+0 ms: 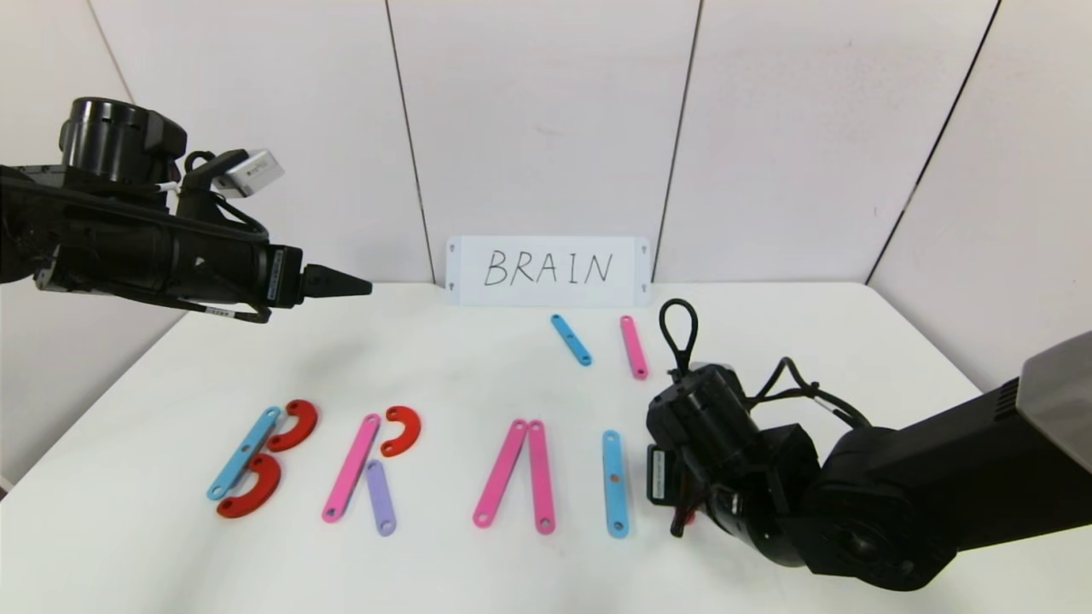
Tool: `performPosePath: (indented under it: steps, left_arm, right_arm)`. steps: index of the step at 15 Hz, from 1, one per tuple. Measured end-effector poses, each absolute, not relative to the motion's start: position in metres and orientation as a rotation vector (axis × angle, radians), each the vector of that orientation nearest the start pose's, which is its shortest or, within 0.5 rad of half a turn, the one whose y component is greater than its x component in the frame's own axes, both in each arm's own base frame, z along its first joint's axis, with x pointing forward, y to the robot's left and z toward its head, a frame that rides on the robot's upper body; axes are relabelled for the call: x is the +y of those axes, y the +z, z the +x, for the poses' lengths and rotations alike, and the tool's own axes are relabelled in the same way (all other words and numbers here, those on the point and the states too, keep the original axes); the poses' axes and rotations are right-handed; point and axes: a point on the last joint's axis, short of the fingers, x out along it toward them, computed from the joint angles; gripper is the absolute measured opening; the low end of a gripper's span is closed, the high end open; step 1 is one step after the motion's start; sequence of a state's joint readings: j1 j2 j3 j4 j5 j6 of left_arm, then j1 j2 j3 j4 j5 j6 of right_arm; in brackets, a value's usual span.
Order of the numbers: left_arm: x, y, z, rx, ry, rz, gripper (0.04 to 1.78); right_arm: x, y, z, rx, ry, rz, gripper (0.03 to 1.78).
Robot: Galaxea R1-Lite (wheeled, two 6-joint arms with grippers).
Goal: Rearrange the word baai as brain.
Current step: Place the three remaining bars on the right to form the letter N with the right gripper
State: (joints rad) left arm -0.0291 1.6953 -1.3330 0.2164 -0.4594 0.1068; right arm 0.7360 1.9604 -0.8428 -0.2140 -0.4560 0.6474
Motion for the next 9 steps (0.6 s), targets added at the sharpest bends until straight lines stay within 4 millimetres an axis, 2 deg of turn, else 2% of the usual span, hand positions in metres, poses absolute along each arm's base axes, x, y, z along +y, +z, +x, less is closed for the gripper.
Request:
performPosePath:
  steps: [4, 6, 9]
  left_arm:
    - [-0.019, 0.251, 0.311, 0.546, -0.504, -0.023, 1.74]
    - [-0.019, 0.251, 0.311, 0.547, -0.504, -0.024, 1.74]
    - [-0.019, 0.251, 0.311, 0.546, -0.503, -0.024, 1.74]
  right_arm:
    - [0.205, 0.076, 0.245, 0.785, 0.002, 0.107, 1.42]
    - [0.204, 0.078, 0.244, 0.781, 0.005, 0.102, 1.62]
    - [0.201, 0.086, 0.241, 0.767, 0.025, 0.100, 1.74]
